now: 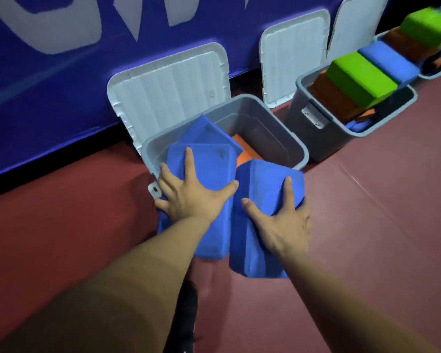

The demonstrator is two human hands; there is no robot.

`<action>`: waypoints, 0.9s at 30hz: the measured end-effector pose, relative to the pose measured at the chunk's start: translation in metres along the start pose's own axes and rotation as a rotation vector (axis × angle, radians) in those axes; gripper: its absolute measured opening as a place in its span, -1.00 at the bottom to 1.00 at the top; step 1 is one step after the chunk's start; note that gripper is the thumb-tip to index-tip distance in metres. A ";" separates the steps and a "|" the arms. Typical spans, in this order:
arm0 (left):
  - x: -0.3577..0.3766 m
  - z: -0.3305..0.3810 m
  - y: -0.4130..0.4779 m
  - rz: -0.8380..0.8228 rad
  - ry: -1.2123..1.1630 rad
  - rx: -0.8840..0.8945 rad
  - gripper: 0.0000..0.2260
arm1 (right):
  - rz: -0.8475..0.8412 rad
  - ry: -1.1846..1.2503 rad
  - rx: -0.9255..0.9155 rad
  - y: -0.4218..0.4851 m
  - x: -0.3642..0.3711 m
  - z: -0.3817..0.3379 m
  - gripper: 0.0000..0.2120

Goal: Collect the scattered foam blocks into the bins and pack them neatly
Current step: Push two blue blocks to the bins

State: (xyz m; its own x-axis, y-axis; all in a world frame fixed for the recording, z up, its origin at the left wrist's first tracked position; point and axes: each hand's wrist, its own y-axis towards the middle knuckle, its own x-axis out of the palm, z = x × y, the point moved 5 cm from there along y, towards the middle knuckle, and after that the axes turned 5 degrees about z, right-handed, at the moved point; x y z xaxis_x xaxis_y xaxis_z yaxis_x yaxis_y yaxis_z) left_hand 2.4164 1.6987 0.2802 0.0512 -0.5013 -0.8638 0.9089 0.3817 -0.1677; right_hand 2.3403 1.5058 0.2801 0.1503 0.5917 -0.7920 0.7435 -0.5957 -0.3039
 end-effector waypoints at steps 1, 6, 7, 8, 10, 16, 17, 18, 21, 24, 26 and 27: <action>0.006 0.016 0.023 -0.014 -0.014 -0.001 0.12 | 0.028 0.005 -0.012 0.026 0.000 -0.015 0.08; 0.030 0.042 0.095 -0.091 -0.018 -0.140 0.14 | 0.065 -0.052 -0.023 0.113 0.012 -0.078 0.09; 0.038 0.038 0.105 -0.119 -0.003 -0.184 0.15 | 0.072 -0.049 -0.019 0.126 0.013 -0.087 0.09; 0.045 0.034 0.113 -0.147 0.018 -0.222 0.15 | 0.079 -0.037 -0.006 0.138 0.015 -0.095 0.08; 0.058 0.027 0.125 -0.190 0.060 -0.254 0.11 | 0.082 -0.013 0.031 0.159 0.019 -0.106 0.05; 0.074 0.034 0.150 -0.155 0.123 -0.013 -0.18 | 0.050 -0.103 0.071 0.183 0.044 -0.113 -0.15; 0.075 0.036 0.151 -0.142 0.119 0.018 -0.21 | 0.035 -0.106 0.060 0.180 0.047 -0.112 -0.17; 0.077 0.038 0.150 -0.129 0.113 0.043 -0.23 | 0.022 -0.112 0.043 0.176 0.048 -0.110 -0.20; 0.079 0.044 0.136 -0.118 0.100 0.093 -0.26 | -0.006 -0.117 0.004 0.159 0.045 -0.098 -0.23; 0.078 0.053 0.109 -0.154 0.102 0.149 -0.30 | 0.004 -0.093 0.027 0.135 0.033 -0.071 -0.23; 0.074 0.059 0.084 -0.163 0.120 0.218 -0.32 | 0.012 -0.086 0.055 0.116 0.022 -0.049 -0.24; 0.072 0.063 0.071 -0.160 0.131 0.262 -0.33 | 0.018 -0.077 0.076 0.106 0.015 -0.037 -0.24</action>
State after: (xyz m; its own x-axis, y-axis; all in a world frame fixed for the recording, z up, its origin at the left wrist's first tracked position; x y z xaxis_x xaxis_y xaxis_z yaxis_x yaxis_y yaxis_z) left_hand 2.5102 1.6410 0.2364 -0.1387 -0.4283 -0.8929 0.9776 0.0849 -0.1926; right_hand 2.4451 1.4713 0.2555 0.1107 0.5389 -0.8351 0.6889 -0.6473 -0.3263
